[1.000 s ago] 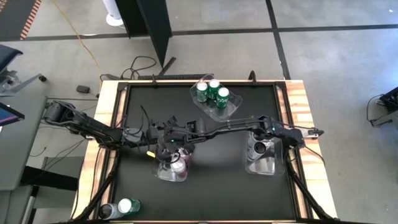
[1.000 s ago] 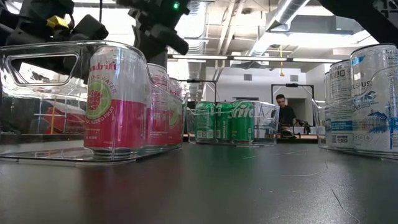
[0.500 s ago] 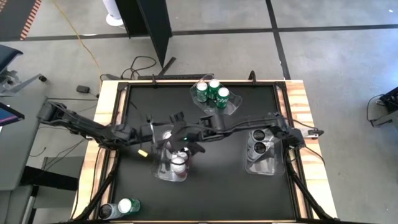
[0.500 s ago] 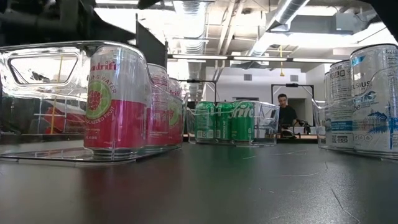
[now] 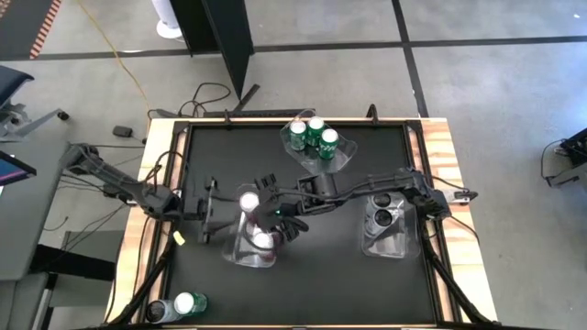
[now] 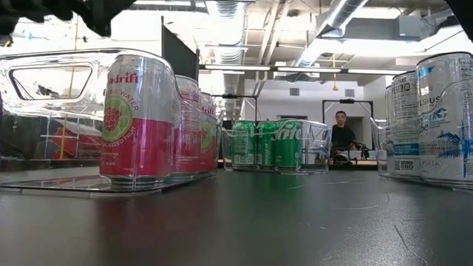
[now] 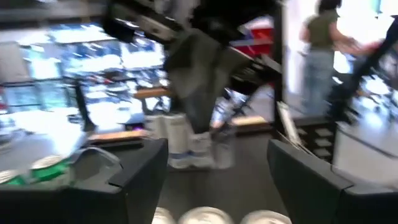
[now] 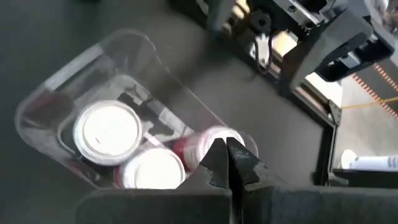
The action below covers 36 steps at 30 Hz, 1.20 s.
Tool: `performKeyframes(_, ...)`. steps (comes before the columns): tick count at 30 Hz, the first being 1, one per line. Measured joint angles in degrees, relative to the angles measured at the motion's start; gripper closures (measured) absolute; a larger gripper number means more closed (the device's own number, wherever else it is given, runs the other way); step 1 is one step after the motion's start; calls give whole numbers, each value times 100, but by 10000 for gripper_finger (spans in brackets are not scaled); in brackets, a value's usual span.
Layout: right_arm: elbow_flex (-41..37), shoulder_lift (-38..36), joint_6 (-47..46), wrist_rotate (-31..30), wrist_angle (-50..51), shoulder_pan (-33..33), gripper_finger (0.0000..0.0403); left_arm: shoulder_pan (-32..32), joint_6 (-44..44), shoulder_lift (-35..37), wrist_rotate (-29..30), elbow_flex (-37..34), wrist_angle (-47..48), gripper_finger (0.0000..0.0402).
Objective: Sort soda cans
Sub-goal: Put the green soda can into the middle transparent bin
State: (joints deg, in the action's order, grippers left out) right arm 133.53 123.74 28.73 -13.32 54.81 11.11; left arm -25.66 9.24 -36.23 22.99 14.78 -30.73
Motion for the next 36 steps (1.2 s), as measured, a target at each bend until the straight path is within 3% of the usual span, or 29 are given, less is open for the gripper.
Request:
performKeyframes(10, 0, -2, -280, -10, 45, 514, 403, -1163, -483, -579, 124, 2398, 4234, 142)
performKeyframes(18, 0, -2, -1006, -207, 175, 1082, 403, -1800, -1766, -1452, 306, 3657, 6565, 142)
performKeyframes(24, 0, 15, -1749, -265, 287, 1392, 403, -2150, -2935, -1939, 723, 3845, 7192, 143)
performKeyframes(36, -641, 560, -2500, -216, -403, 1656, 403, -2423, -3281, -2229, 937, 3847, 6987, 143)
